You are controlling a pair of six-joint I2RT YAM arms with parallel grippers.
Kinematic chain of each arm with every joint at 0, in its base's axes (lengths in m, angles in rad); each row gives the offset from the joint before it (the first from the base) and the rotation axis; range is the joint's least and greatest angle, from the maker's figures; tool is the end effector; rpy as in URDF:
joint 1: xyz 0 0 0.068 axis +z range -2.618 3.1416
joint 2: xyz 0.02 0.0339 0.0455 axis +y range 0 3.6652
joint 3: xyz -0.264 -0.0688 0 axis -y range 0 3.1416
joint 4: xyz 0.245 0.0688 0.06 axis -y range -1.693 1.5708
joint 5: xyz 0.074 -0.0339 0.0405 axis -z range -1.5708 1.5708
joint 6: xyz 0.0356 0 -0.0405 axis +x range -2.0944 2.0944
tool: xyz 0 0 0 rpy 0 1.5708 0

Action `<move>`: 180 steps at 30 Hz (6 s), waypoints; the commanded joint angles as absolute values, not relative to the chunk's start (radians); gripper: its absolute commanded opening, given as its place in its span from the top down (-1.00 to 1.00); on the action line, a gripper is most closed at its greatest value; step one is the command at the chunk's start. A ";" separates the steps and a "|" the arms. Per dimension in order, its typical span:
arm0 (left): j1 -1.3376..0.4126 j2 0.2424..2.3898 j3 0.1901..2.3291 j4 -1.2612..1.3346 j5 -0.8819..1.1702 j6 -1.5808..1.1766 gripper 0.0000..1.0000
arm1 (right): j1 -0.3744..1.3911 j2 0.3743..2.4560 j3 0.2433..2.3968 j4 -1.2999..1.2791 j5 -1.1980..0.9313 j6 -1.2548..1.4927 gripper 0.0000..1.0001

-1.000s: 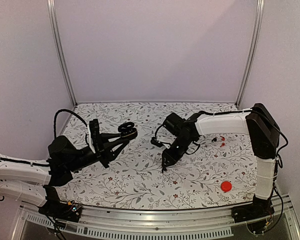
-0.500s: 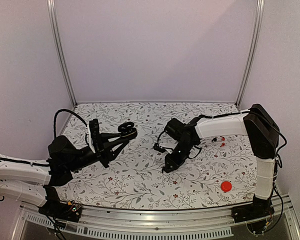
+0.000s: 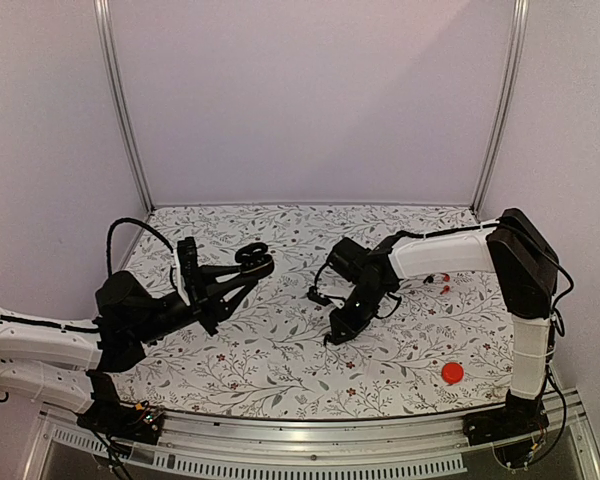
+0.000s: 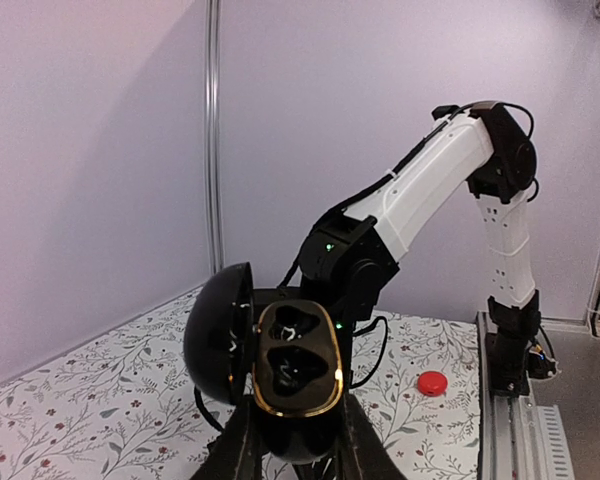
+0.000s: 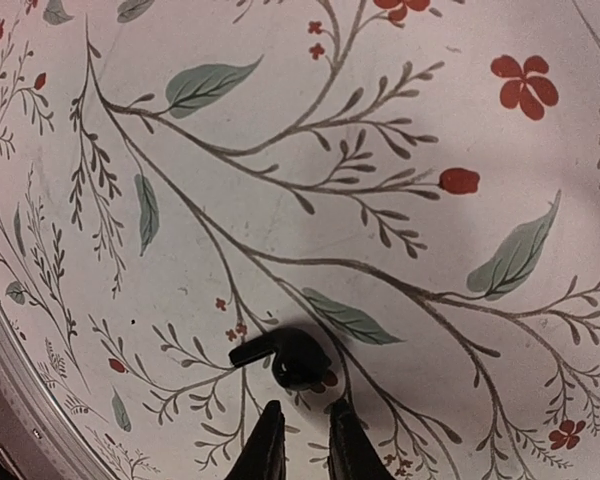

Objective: Insert the wireless bluetooth earbuds into the charging case
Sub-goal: Rotate the left earbud at the center of the board, then pick up the left earbud from the center of the board, then insert the left earbud into the left side groove of the charging case.

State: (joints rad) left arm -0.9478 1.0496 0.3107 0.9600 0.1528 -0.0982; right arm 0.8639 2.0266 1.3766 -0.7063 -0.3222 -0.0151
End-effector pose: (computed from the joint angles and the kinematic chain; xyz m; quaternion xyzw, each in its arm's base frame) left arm 0.1220 -0.1791 0.2457 0.3110 0.5430 -0.4302 0.6506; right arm 0.2450 0.3042 0.1447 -0.4331 0.8808 0.1888 0.0306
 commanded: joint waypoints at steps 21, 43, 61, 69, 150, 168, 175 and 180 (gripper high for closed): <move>-0.927 1.051 0.290 1.002 0.161 -0.100 0.65 | 0.869 2.114 1.483 -0.680 -0.261 -0.011 0.76; -0.926 1.032 0.284 0.997 0.156 -0.108 0.64 | 0.891 2.094 1.620 -0.867 -0.248 -0.056 0.20; -0.925 1.022 0.275 0.995 0.156 -0.107 0.64 | 0.926 2.227 1.753 -0.999 -0.173 -0.074 0.22; -0.925 1.028 0.267 1.010 0.154 -0.110 0.64 | 0.947 2.269 1.798 -1.024 -0.172 -0.074 0.22; -0.923 1.067 0.353 0.967 0.190 -0.065 0.65 | 0.881 1.358 1.252 0.178 -0.478 0.057 0.73; -0.924 1.104 0.365 0.996 0.190 -0.063 0.65 | 0.959 1.376 1.190 0.258 -0.492 0.011 0.73; -0.925 1.111 0.361 1.006 0.229 -0.037 0.65 | 1.013 1.386 1.162 0.290 -0.556 -0.081 0.74; -0.947 1.104 0.365 0.997 0.220 0.031 0.64 | 1.052 1.381 1.153 0.304 -0.564 -0.126 0.74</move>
